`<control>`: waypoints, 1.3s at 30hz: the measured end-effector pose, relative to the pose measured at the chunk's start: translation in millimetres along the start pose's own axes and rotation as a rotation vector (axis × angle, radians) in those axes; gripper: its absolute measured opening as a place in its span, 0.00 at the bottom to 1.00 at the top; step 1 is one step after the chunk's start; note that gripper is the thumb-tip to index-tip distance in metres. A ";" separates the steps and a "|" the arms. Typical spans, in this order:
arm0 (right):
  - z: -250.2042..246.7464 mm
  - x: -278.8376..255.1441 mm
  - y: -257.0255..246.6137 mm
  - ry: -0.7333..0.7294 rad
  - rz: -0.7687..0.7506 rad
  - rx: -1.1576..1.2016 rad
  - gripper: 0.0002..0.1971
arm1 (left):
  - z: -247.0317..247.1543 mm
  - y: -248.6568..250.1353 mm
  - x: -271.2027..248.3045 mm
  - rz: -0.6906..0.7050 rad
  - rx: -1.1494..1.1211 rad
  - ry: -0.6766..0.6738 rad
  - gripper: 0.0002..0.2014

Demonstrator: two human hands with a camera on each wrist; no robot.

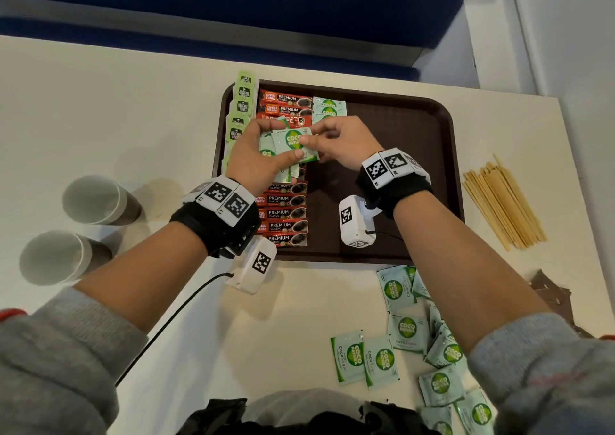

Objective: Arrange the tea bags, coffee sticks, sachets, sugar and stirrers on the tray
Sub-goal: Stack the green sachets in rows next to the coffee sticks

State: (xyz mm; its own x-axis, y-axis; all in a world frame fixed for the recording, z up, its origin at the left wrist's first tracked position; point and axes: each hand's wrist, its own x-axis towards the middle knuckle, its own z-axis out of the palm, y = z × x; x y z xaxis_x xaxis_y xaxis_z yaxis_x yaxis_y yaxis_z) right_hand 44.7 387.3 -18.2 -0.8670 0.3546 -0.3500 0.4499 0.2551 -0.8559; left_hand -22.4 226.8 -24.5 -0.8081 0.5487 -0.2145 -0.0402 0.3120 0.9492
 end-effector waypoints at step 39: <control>-10.6 5.1 43.6 0.406 0.242 -0.153 0.12 | -3.8 -10.6 3.6 -0.040 0.045 0.032 0.16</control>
State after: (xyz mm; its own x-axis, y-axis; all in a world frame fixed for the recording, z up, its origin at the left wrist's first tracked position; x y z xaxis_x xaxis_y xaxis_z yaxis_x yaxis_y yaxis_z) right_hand 62.2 409.8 -53.3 -0.5943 0.7338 -0.3292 0.6805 0.2406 -0.6921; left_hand -27.1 222.6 -34.4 -0.8247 0.5104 -0.2437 -0.0469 0.3678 0.9287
